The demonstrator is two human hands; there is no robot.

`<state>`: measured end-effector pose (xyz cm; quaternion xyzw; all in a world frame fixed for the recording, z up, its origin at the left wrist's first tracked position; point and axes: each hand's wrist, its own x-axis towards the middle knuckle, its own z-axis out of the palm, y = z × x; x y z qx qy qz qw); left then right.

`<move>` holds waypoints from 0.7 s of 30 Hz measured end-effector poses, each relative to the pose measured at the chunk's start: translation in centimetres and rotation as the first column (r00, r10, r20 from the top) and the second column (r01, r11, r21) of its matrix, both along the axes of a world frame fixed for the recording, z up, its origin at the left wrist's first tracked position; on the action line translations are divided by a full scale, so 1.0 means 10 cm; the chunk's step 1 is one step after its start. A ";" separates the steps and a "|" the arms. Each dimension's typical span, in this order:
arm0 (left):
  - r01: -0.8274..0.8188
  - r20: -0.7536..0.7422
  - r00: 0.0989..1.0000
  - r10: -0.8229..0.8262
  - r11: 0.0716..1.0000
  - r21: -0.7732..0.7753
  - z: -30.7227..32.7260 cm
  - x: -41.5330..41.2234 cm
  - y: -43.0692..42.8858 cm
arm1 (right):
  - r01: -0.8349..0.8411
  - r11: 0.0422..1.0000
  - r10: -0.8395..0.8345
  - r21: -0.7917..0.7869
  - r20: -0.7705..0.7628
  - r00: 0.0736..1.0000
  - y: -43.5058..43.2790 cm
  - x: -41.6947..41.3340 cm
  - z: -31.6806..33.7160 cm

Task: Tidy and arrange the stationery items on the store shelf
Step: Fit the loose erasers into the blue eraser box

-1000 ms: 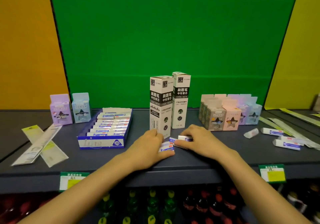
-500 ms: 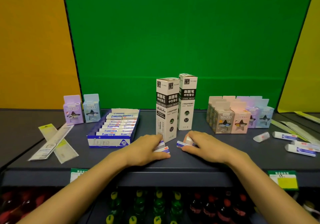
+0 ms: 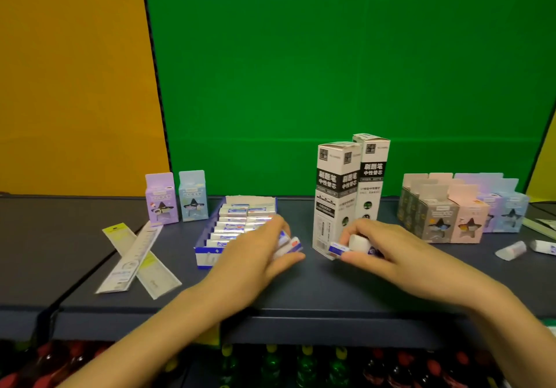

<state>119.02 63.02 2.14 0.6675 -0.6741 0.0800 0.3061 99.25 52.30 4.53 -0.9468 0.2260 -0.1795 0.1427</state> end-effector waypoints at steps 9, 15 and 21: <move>-0.025 -0.408 0.904 0.130 0.967 0.254 0.28 1.22 0.03 | 0.041 0.991 -0.025 -0.130 0.126 0.992 0.05 1.19 0.09; -0.011 -0.499 0.849 0.175 0.950 0.313 0.27 1.61 -0.09 | 0.165 0.977 -0.156 -0.133 0.075 0.985 -0.16 1.74 0.06; 0.062 -0.435 0.897 0.077 0.953 0.295 0.31 1.74 -0.22 | 0.212 0.965 -0.222 -0.154 -0.050 0.974 -0.28 1.92 -0.04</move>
